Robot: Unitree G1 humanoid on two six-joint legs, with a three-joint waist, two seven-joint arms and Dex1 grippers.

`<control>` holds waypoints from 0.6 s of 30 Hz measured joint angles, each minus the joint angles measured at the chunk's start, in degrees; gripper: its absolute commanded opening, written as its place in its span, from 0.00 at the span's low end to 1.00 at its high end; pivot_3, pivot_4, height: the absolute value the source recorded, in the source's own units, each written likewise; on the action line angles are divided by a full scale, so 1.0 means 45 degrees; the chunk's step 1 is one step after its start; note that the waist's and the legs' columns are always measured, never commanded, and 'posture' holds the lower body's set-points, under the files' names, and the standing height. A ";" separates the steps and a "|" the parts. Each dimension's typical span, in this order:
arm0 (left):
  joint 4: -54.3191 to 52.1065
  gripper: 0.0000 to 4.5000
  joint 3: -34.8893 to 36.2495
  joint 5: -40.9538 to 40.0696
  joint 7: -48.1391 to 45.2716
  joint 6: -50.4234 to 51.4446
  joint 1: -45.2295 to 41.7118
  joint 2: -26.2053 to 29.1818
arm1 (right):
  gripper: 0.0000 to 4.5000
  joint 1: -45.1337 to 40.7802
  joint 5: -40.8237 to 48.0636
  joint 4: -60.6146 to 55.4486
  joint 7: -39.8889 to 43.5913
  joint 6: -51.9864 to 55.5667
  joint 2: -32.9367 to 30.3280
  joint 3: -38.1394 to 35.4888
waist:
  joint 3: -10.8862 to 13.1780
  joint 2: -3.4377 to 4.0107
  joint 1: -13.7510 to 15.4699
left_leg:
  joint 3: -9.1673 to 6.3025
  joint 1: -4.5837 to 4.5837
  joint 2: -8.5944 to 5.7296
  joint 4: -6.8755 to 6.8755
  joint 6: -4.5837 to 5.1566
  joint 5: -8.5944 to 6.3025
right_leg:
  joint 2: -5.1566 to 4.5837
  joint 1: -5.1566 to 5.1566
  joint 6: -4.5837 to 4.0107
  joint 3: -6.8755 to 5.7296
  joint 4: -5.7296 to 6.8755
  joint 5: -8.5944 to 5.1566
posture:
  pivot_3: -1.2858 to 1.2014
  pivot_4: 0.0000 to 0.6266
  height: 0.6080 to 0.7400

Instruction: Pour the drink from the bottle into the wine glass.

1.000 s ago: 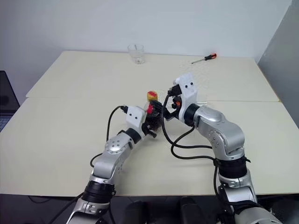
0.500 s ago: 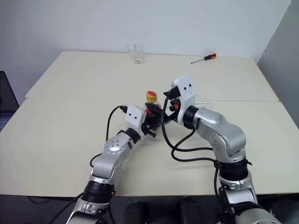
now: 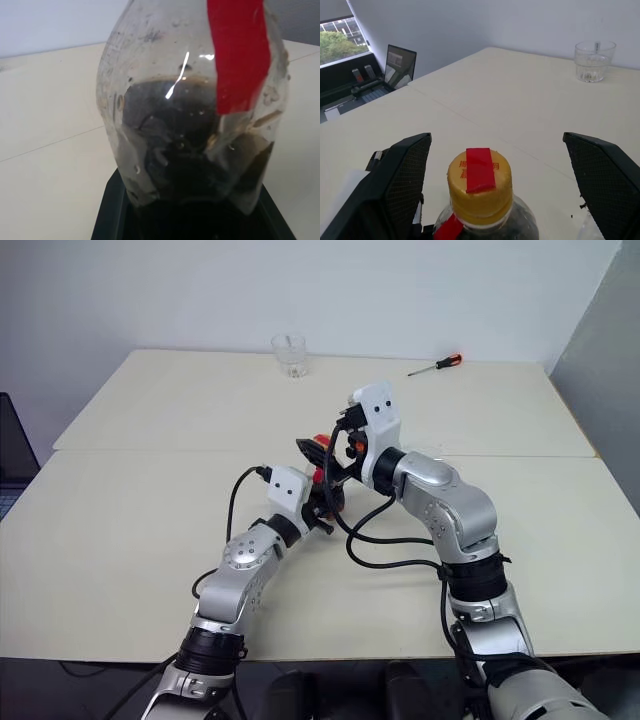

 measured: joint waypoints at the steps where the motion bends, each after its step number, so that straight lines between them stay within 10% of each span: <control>1: 0.0000 0.22 -0.0001 0.0000 -0.0001 0.0000 0.0000 0.0001 | 1.00 -0.0071 -0.0052 0.0219 0.0001 -0.0094 0.0106 0.0007 | 0.0000 0.0000 0.0000 | -0.0001 0.0000 0.0000 0.0000 0.0000 0.0000 | 0.0000 0.0000 -0.0002 -0.0003 0.0000 0.0001 | 0.52 0.24 1.00; 18: 0.0001 0.22 -0.0001 0.0002 0.0003 0.0000 0.0000 0.0003 | 1.00 -0.1095 -0.0970 0.2905 0.0256 -0.1954 0.0662 -0.0018 | 0.0000 0.0000 -0.0004 | 0.0001 -0.0002 0.0000 -0.0001 0.0000 0.0000 | -0.0002 -0.0003 -0.0016 -0.0002 0.0000 0.0010 | 0.52 0.24 1.00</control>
